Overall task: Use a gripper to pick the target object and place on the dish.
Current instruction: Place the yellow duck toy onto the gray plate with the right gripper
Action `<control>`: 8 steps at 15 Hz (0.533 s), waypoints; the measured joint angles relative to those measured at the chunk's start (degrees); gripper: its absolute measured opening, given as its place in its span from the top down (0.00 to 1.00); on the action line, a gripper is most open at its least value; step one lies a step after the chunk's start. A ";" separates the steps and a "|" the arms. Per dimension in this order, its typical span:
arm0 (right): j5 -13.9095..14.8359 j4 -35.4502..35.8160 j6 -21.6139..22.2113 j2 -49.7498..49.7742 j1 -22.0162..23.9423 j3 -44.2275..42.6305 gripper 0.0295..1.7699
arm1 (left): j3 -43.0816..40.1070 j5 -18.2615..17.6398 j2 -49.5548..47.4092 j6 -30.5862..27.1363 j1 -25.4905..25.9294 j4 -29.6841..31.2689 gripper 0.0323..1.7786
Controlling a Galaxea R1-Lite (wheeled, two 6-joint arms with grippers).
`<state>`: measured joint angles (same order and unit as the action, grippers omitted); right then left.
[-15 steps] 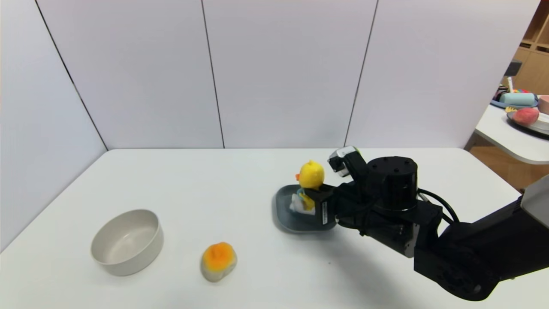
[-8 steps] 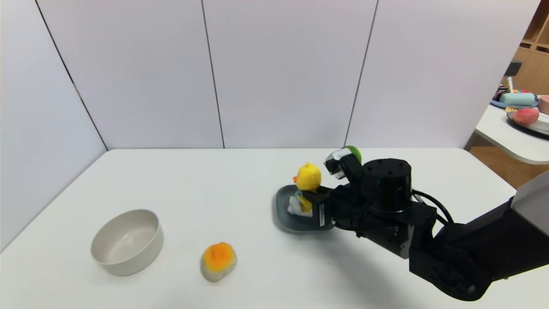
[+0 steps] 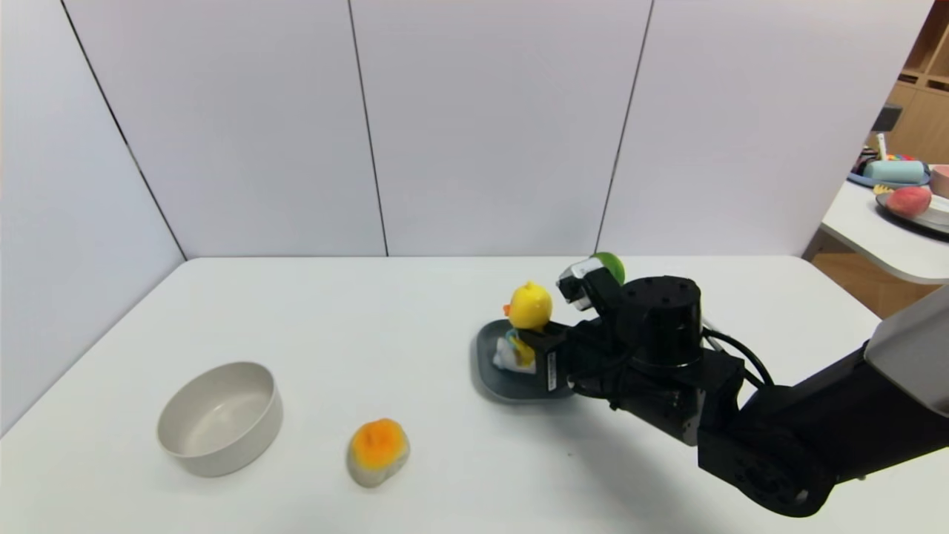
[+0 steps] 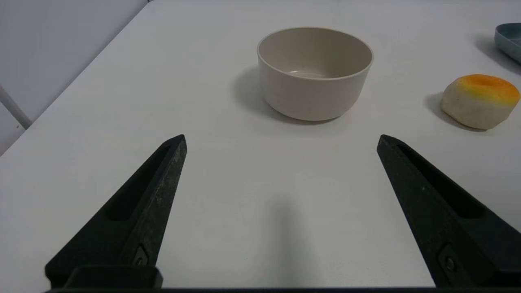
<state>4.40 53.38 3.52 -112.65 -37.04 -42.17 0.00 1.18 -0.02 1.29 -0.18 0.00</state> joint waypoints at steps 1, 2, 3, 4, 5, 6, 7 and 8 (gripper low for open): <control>0.00 0.00 0.00 -0.20 -0.01 -0.22 0.82 | 0.00 0.00 0.02 0.00 0.00 0.00 0.05; 0.04 0.00 -0.02 -0.33 -0.01 -0.30 0.82 | 0.00 0.02 0.02 0.00 0.00 0.00 0.05; 0.04 0.00 0.00 -0.49 -0.09 -0.35 0.82 | 0.00 0.02 0.02 -0.02 0.00 0.00 0.05; 0.06 0.02 -0.02 -0.60 -0.11 -0.35 0.82 | 0.00 0.00 0.00 0.00 0.00 0.00 0.05; 0.11 0.04 -0.06 -0.77 -0.12 -0.46 0.82 | 0.00 0.00 0.00 0.00 0.00 0.00 0.05; 0.13 0.02 -0.11 -0.85 -0.11 -0.57 0.82 | 0.00 0.02 0.00 -0.02 0.00 0.00 0.05; 0.26 0.06 -0.11 -0.96 -0.06 -0.68 0.82 | 0.00 0.00 0.02 0.00 0.00 0.00 0.05; 0.55 0.30 -0.13 -1.02 -0.06 -0.74 0.82 | 0.00 0.00 0.02 0.00 0.00 0.00 0.05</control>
<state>4.95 53.69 3.39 -113.68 -37.10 -42.91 0.00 1.18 0.00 1.29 -0.18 0.00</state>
